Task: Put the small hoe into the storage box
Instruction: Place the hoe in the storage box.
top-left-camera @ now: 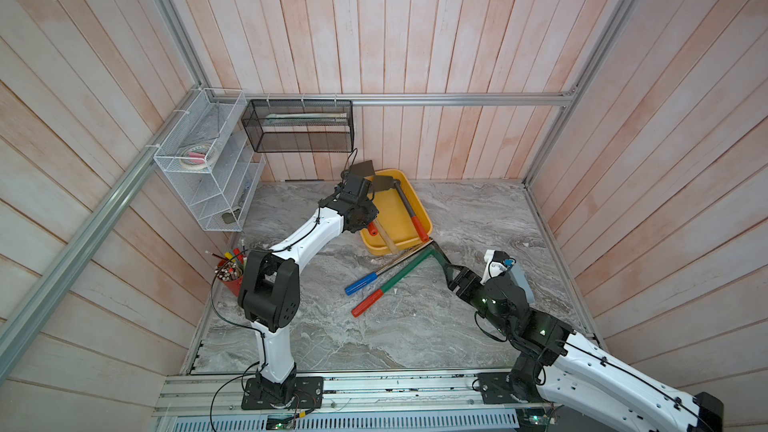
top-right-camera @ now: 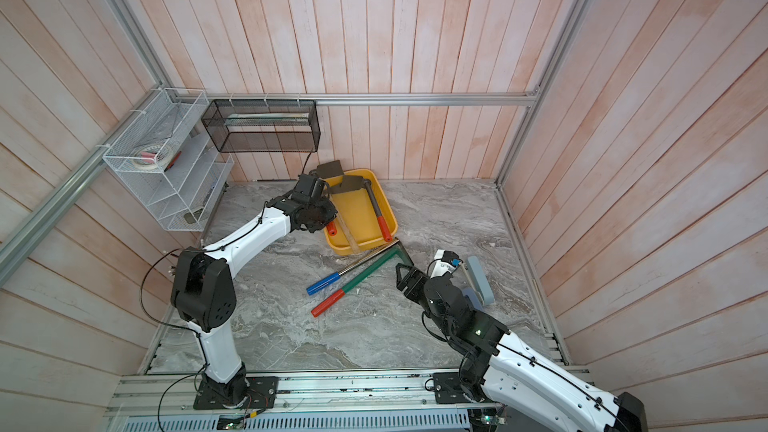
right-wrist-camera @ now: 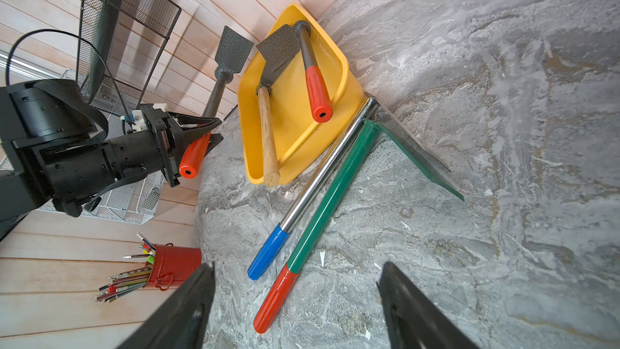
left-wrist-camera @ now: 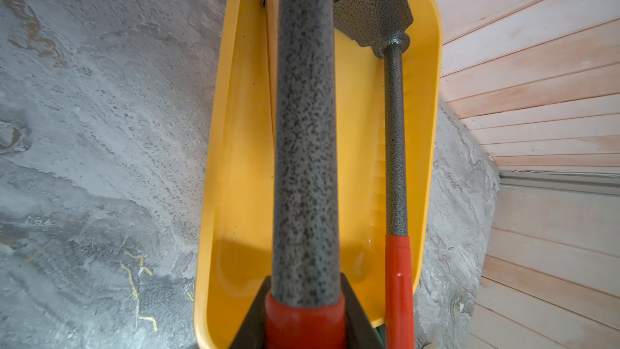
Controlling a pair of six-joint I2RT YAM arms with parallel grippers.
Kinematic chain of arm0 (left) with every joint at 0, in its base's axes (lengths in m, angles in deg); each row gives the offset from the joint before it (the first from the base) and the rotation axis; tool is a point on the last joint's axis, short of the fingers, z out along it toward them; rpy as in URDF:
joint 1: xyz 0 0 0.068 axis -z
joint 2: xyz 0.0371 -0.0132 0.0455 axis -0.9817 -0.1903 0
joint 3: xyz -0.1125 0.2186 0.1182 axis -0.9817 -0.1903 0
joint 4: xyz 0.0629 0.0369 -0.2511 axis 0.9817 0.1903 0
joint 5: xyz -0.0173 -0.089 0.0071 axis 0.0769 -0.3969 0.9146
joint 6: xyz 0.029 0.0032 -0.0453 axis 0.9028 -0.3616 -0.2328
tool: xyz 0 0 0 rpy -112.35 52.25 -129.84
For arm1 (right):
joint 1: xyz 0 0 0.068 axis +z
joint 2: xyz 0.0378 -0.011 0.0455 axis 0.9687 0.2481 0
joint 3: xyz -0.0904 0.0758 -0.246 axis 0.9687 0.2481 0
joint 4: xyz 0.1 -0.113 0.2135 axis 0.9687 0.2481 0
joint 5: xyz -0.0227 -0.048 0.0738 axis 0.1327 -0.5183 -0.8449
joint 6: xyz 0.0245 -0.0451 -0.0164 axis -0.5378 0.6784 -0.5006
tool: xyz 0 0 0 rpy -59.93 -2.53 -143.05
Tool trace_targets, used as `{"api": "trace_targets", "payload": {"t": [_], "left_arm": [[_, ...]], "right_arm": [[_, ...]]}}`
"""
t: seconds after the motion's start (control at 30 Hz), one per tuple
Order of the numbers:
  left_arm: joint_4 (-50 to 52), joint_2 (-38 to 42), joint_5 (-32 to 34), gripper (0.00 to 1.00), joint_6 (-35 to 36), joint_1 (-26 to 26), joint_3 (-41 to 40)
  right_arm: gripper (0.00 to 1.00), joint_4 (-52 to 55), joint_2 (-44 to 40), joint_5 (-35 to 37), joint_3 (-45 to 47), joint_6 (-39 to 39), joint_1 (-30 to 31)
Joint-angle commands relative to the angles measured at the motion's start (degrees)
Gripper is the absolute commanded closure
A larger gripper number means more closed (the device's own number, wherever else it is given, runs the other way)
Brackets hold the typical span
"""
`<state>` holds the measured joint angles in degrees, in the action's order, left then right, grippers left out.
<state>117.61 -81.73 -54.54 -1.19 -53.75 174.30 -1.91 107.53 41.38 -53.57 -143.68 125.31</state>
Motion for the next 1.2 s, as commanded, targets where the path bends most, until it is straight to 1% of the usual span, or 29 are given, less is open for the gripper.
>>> {"api": "trace_targets", "payload": {"t": [0.0, 0.4, 0.53, 0.8, 1.17], "left_arm": [[-6.6, -0.4, 1.8, 1.0, 0.5, -0.3, 3.0], [-6.3, -3.3, 1.9, 1.0, -0.2, -0.5, 4.2], [-6.7, -4.2, 1.0, 1.0, -0.7, -0.3, 4.4], [-6.7, -4.1, 0.9, 1.0, -2.5, 0.5, 3.0], [-9.3, -2.7, 1.6, 1.0, -3.1, 1.7, -0.7]], "right_arm": [[0.2, 1.2, -0.5, 0.3, 0.6, -0.2, -0.3], [0.2, 2.0, -1.4, 0.5, 0.8, -0.4, -0.2], [0.2, 2.3, -2.4, 0.6, 1.4, -0.7, -0.2], [0.2, 3.4, -3.7, 0.9, 1.9, -1.2, -0.2], [0.2, 3.3, -4.2, 0.8, 2.4, -1.6, -0.2]]}}
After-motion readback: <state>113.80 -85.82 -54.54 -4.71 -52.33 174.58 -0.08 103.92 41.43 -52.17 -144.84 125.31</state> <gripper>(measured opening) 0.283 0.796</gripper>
